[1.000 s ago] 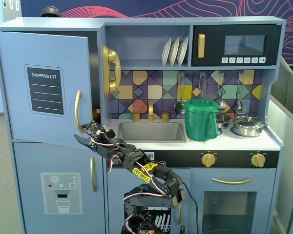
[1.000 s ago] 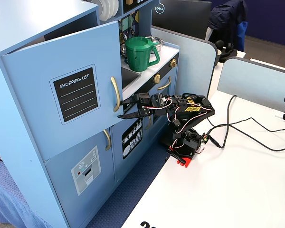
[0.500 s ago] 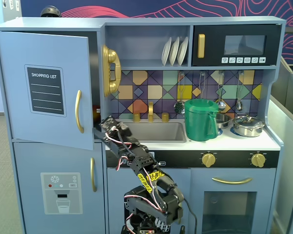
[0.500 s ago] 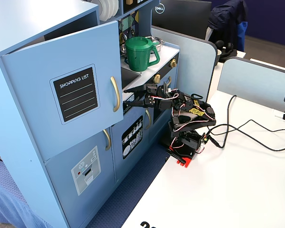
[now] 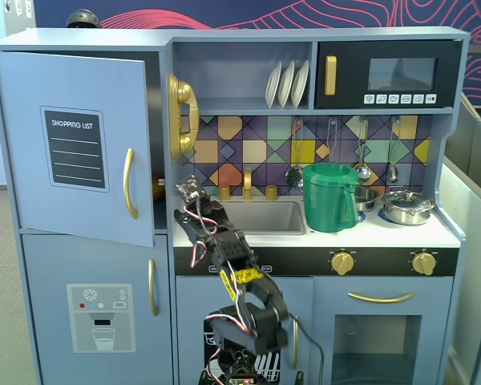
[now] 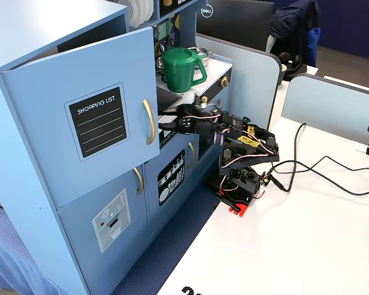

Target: Open the left cabinet door

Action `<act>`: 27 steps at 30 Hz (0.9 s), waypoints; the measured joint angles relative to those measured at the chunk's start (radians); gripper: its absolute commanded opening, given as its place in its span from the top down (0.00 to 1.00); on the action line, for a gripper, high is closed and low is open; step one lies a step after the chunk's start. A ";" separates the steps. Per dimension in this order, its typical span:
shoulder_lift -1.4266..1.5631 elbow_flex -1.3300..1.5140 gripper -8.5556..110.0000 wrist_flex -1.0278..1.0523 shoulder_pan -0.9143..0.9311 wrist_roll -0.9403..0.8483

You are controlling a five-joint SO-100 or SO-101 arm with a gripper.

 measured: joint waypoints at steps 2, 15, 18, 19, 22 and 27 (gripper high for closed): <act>-0.078 -0.032 0.87 -0.054 0.000 0.000; -0.334 -0.146 0.87 -0.291 -0.147 -0.189; -0.331 -0.144 0.87 -0.328 -0.173 -0.261; -0.328 -0.135 0.87 -0.344 -0.181 -0.285; -0.308 -0.101 0.86 -0.382 -0.201 -0.336; -0.299 -0.043 0.86 -0.422 -0.310 -0.390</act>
